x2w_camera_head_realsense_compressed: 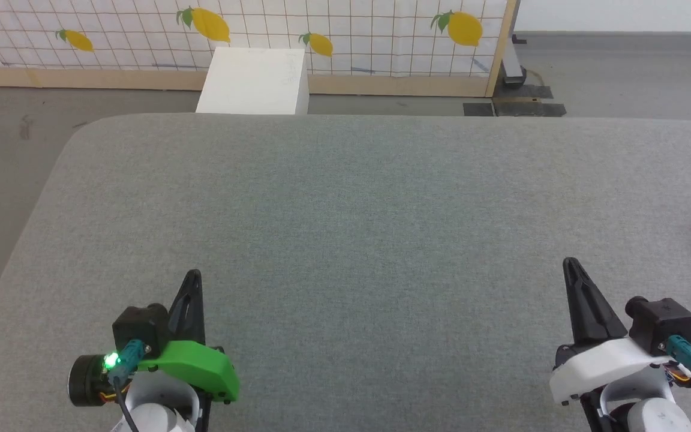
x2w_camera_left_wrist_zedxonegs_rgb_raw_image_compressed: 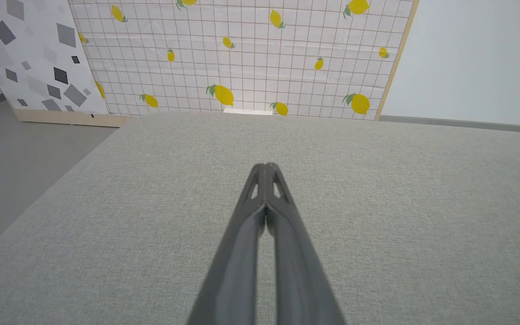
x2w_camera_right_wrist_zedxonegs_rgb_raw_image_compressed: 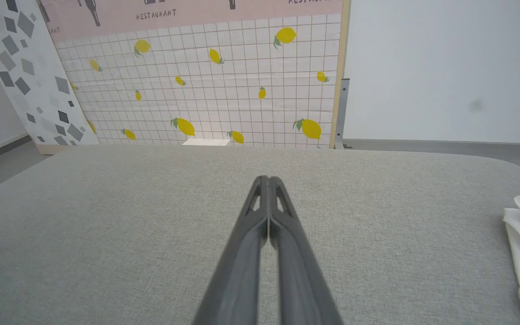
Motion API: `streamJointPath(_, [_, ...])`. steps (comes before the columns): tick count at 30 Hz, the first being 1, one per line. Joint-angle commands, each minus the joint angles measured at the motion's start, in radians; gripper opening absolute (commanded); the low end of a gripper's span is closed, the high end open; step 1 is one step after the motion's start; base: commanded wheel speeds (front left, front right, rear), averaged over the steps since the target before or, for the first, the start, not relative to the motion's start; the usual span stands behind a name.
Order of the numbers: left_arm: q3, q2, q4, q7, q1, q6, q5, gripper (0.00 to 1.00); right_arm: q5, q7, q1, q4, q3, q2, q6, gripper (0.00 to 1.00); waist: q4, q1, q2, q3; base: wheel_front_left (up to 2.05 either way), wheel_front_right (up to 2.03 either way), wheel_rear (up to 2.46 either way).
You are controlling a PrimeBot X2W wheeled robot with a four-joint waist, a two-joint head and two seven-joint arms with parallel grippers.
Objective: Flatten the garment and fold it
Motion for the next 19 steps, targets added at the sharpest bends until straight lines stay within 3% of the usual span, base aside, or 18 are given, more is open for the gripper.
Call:
streamJointPath(1, [0.003, -0.004, -0.01, 0.007, 0.015, 0.006, 0.017, 0.0, -0.011, 0.006, 0.015, -0.01, 0.003, 0.0, 0.0, 0.0, 0.0, 0.0, 0.0, 0.0, 0.0, 0.0, 0.0])
streamJointPath(19, [0.011, -0.007, -0.057, 0.046, 0.032, 0.01, 0.051, 0.0, -0.041, 0.047, 0.021, -0.046, 0.013, 0.001, -0.001, 0.0, 0.004, 0.0, 0.0, -0.006, 0.0, 0.0, 0.0])
